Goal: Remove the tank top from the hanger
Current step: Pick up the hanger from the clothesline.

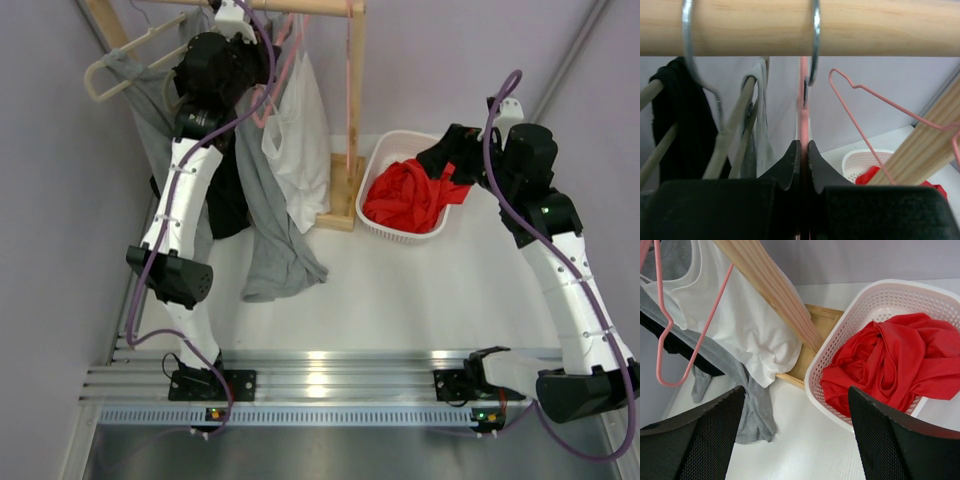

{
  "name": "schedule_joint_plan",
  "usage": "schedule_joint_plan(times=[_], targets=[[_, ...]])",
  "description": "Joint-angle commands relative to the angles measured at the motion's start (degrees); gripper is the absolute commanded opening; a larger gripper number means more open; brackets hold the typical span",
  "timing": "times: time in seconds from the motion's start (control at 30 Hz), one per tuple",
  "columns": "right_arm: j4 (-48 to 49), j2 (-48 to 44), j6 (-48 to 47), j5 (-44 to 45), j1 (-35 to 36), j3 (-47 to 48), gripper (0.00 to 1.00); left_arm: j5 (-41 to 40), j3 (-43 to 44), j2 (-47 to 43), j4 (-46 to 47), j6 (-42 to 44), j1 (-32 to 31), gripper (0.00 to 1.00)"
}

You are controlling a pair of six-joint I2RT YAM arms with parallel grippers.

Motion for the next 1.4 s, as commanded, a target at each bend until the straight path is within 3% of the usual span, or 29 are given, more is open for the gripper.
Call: schedule_joint_plan(times=[0.0, 0.37, 0.57, 1.1, 1.37], targets=[[3.04, 0.10, -0.50, -0.69, 0.14, 2.77, 0.82, -2.18, 2.60, 0.20, 1.24, -1.59, 0.24, 0.00], [3.04, 0.28, -0.32, -0.96, 0.14, 3.21, 0.82, -0.69, 9.01, -1.21, 1.50, -6.43, 0.24, 0.00], [3.04, -0.07, 0.11, -1.22, 0.14, 2.86, 0.82, 1.24, 8.41, -4.11, 1.59, -8.10, 0.24, 0.00], [4.45, -2.27, 1.96, -2.63, 0.05, -0.56, 0.82, 4.41, -9.78, -16.49, 1.59, -10.21, 0.15, 0.00], [6.82, -3.41, 2.40, -4.64, 0.14, -3.73, 0.82, 2.21, -24.37, -25.03, 1.59, -9.77, -0.46, 0.00]])
